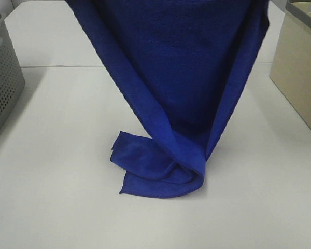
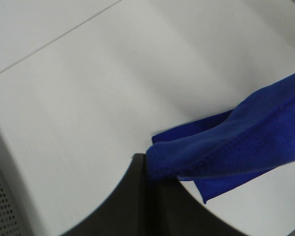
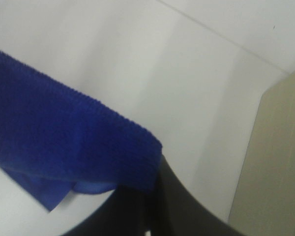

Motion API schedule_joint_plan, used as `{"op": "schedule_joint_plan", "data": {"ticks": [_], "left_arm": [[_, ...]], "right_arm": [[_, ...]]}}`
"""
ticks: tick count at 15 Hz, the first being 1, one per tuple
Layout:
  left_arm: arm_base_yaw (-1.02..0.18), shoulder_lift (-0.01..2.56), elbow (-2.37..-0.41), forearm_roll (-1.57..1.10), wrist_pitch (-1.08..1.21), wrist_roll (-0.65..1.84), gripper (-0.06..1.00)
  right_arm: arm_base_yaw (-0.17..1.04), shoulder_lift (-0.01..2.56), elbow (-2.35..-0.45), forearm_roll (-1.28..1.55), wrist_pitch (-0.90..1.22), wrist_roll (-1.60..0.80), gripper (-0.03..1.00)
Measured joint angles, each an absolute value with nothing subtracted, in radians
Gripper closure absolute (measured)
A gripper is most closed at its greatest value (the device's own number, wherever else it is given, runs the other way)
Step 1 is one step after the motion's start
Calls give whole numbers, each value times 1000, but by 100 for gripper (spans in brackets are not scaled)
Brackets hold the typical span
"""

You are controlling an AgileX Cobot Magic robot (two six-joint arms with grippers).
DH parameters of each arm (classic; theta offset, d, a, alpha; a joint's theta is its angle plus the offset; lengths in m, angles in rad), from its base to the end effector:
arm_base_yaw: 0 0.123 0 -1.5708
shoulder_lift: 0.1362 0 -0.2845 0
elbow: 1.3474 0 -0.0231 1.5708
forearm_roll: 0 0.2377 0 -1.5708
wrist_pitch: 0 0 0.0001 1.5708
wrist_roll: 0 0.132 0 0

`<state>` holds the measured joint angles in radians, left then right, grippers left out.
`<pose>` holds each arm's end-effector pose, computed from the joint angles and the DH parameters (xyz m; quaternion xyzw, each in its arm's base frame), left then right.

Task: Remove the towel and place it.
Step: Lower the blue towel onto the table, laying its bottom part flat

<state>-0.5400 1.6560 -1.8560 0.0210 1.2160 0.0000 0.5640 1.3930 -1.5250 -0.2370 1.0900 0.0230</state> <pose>0.3126 -0.1843 0.3843 0.2534 0.9144 -0.0740 0.3069 0.2677 0.1368 0.3837 -0.2641 0.8947 -0.0137 0.3598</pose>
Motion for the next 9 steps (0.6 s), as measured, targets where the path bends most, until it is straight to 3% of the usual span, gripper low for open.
{"op": "schedule_joint_plan", "data": {"ticks": [2,6,9], "left_arm": [[-470,1724,-1856,20,1193,67,94],[-319,1859,-1941,22,710,151,94],[-294,1982,-2197,100,349,154,94]], "right_arm": [[564,1481,-1525,-375,836,22,95],[492,1702,-1663,-826,238,301,95],[433,1895,-1999,-917,162,457,95]]}}
